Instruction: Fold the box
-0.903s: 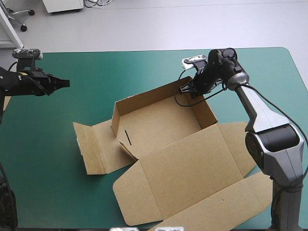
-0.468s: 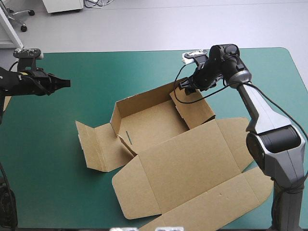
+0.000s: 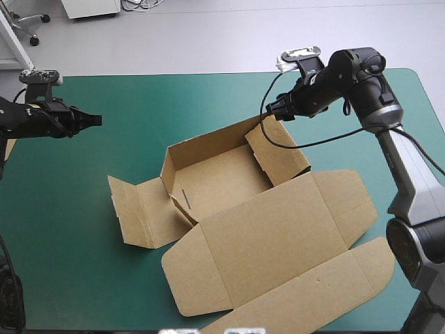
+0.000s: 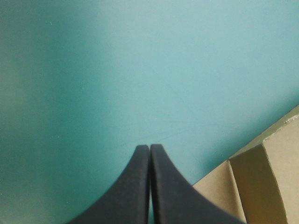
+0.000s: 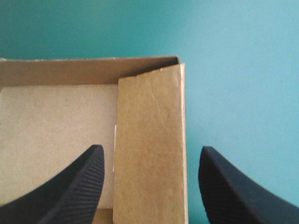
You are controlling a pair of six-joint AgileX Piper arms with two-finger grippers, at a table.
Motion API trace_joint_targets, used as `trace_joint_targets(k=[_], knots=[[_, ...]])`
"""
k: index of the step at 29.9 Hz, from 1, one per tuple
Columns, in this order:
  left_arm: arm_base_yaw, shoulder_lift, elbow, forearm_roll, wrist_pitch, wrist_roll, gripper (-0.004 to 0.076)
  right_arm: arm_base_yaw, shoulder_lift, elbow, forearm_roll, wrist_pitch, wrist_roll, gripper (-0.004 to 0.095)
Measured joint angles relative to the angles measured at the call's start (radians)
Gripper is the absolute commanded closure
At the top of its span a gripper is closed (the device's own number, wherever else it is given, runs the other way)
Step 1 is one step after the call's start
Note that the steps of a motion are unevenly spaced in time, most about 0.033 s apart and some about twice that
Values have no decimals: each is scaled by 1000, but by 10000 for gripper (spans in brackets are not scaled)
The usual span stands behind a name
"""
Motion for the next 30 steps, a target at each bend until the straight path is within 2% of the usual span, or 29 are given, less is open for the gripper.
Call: trace_joint_targets(k=[8, 13, 30], knots=[[0, 0, 0, -1, 1, 0, 731, 0, -18, 181, -19, 2, 3, 346], [0, 0, 0, -1, 0, 0, 731, 0, -15, 196, -50, 1, 5, 346], [0, 0, 0, -9, 0, 0, 731, 0, 76, 200, -46, -4, 5, 347]])
